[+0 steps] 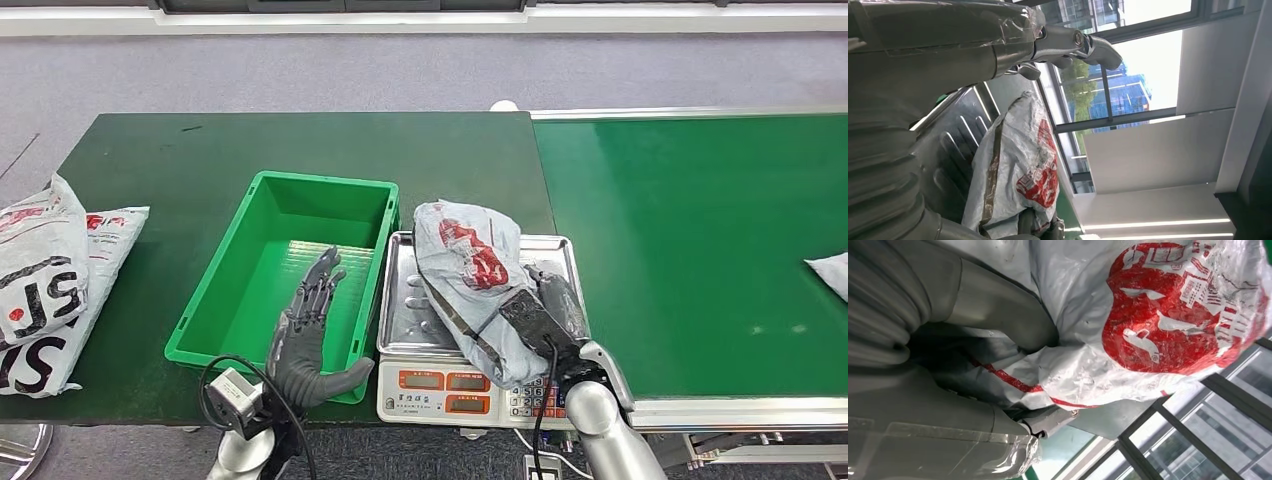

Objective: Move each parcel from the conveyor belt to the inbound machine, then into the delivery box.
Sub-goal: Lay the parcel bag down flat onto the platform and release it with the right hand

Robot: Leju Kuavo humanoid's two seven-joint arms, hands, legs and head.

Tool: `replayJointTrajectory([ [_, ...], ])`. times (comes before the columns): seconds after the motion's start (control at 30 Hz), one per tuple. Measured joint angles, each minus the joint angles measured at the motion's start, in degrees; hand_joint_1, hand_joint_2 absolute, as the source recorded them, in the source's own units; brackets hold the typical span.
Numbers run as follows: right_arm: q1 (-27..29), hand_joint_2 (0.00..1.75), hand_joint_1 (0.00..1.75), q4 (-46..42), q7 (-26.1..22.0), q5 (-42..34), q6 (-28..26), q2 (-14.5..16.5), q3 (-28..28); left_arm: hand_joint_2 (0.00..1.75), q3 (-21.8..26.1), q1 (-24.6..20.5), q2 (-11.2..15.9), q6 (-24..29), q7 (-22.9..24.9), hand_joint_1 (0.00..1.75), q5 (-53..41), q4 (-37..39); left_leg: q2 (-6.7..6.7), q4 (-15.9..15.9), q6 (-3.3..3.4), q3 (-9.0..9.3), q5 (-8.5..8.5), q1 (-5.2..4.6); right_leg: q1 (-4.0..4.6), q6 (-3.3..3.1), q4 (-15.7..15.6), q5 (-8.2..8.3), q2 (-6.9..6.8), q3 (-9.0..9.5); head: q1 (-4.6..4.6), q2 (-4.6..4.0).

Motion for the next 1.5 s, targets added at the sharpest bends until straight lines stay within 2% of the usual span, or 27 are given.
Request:
replayJointTrajectory([
  [0.03, -0.13, 1.75, 1.65, 0.29, -0.03, -0.03, -0.05, -0.05, 0.19, 1.75, -0.01, 0.0, 0.0, 0.0, 0.0, 0.0, 0.0, 0.07, 0.0, 0.0, 0.0, 0.0, 0.0, 0.0, 0.0, 0.0, 0.0, 0.0, 0.0, 0.0, 0.0, 0.0],
  [0.17, -0.47, 1.75, 0.09, 1.13, -0.09, -0.12, -0.12, -0.15, 0.63, 1.75, -0.01, -0.01, 0.0, 0.0, 0.0, 0.0, 0.0, 0.27, 0.0, 0.0, 0.0, 0.0, 0.0, 0.0, 0.0, 0.0, 0.0, 0.0, 0.0, 0.0, 0.0, 0.0],
  [0.2, -0.54, 1.75, 0.02, 1.31, -0.11, -0.31, -0.18, -0.18, 0.75, 1.75, -0.01, -0.01, 0.0, 0.0, 0.0, 0.0, 0.0, 0.31, 0.0, 0.0, 0.0, 0.0, 0.0, 0.0, -0.01, 0.0, 0.0, 0.0, 0.0, 0.0, 0.0, 0.0],
  [0.43, -2.02, 1.75, 0.0, 2.86, -2.46, -4.47, -1.27, -1.28, 2.56, 1.75, -0.01, -0.05, 0.0, 0.02, 0.0, 0.0, 0.07, 0.34, 0.01, 0.01, 0.0, 0.0, 0.0, -0.01, -0.01, 0.0, 0.0, 0.0, 0.01, 0.0, 0.0, 0.01],
  [0.63, -2.8, 1.75, 0.0, 3.08, -6.52, -9.56, 0.44, -2.01, 4.09, 1.75, -0.03, -0.77, 0.11, 0.26, -0.26, 0.0, 1.29, 0.93, 0.01, 0.01, 0.0, 0.0, 0.0, 0.0, 0.0, 0.0, 0.0, 0.0, 0.01, 0.0, -0.01, 0.0],
  [0.93, -2.33, 1.75, 0.0, 1.07, -8.94, -15.79, 3.28, -2.84, 4.26, 1.75, -0.03, -0.92, 0.38, 1.72, -1.11, 0.0, 1.78, 1.45, 0.01, 0.01, 0.0, 0.0, 0.0, -0.01, -0.01, 0.0, 0.0, 0.0, 0.02, -0.02, 0.0, 0.0],
  [1.07, -1.53, 1.75, 0.0, -2.16, -8.64, -18.33, 3.01, -3.72, 3.26, 1.75, -0.03, -1.33, 0.48, 4.91, -0.36, 0.0, -0.9, 1.69, 0.01, 0.02, 0.0, 0.0, 0.0, -0.02, -0.02, 0.0, 0.0, 0.0, 0.02, -0.03, -0.01, 0.0],
  [1.23, -0.51, 1.75, 0.0, -7.44, -8.49, -23.96, 2.14, -4.27, -2.12, 1.75, -0.02, -2.71, 0.74, 13.28, 1.93, 0.0, -7.5, 2.35, 0.01, 0.03, 0.0, 0.01, 0.0, -0.02, -0.02, 0.01, 0.0, 0.01, 0.02, -0.02, 0.0, 0.0],
  [1.3, -0.09, 1.75, 0.0, -9.07, -7.32, -30.19, 5.74, -4.19, -4.89, 1.75, -0.02, -3.42, 0.77, 12.51, 2.17, 0.0, -5.86, 2.61, 0.01, 0.03, 0.0, 0.01, 0.0, -0.02, -0.02, 0.0, 0.0, 0.01, 0.02, -0.01, 0.0, 0.0],
  [1.4, -0.05, 1.75, 0.0, -9.49, -3.95, -40.82, 14.37, -3.65, -8.45, 1.75, -0.02, -5.03, 0.65, 9.07, 2.13, 0.0, -2.44, 3.5, 0.03, 0.03, 0.0, 0.01, 0.0, -0.02, -0.02, 0.0, 0.0, 0.02, 0.03, -0.01, 0.0, 0.0],
  [1.5, -0.24, 1.75, 0.0, -8.81, -3.1, -44.01, 17.55, -3.03, -10.57, 1.75, -0.03, -6.41, 0.34, 7.84, 2.08, 0.0, -1.59, 4.65, 0.03, 0.03, 0.0, 0.02, 0.0, -0.02, -0.02, -0.01, 0.0, 0.03, 0.04, -0.01, 0.0, 0.0],
])
